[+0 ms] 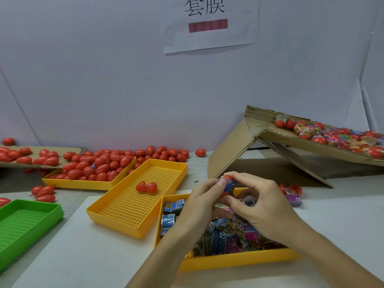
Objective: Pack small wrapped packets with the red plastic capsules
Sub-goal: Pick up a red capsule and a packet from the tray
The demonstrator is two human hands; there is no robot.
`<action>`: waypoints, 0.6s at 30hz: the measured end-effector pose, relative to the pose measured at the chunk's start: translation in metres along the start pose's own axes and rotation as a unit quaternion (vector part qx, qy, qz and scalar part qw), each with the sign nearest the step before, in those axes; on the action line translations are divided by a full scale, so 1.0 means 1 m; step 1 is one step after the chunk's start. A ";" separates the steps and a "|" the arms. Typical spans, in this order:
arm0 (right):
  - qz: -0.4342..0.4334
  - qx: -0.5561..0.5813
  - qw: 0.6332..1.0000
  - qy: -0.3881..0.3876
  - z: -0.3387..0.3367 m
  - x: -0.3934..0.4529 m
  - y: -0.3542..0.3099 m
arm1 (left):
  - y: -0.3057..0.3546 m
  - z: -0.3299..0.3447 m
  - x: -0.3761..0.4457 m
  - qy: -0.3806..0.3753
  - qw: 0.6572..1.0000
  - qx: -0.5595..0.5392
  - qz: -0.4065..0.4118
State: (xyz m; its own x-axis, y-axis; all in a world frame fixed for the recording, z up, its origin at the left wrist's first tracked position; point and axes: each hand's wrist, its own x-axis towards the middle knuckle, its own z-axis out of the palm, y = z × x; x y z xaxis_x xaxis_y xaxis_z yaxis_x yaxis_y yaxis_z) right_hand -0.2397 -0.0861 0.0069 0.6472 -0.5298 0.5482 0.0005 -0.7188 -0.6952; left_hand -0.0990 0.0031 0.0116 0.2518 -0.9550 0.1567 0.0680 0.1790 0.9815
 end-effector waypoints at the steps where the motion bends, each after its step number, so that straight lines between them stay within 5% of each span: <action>1: -0.006 -0.015 1.000 0.013 0.001 0.000 -0.001 | -0.001 0.001 0.001 0.013 1.000 0.014 0.005; 9: -0.005 -0.024 0.996 0.087 0.004 0.000 -0.008 | 0.008 -0.001 0.000 0.088 0.969 -0.221 -0.059; 18: 0.021 -0.035 0.997 0.064 0.008 -0.003 -0.014 | 0.004 0.001 0.002 0.094 0.988 -0.120 -0.027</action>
State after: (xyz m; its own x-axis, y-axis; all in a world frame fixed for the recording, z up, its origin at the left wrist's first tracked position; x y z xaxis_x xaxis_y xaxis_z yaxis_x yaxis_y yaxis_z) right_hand -0.2352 -0.0709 0.0109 0.5427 -0.6098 0.5775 -0.0798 -0.7220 -0.6873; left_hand -0.0990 0.0021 0.0158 0.4144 -0.9082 0.0590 0.3078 0.2009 0.9300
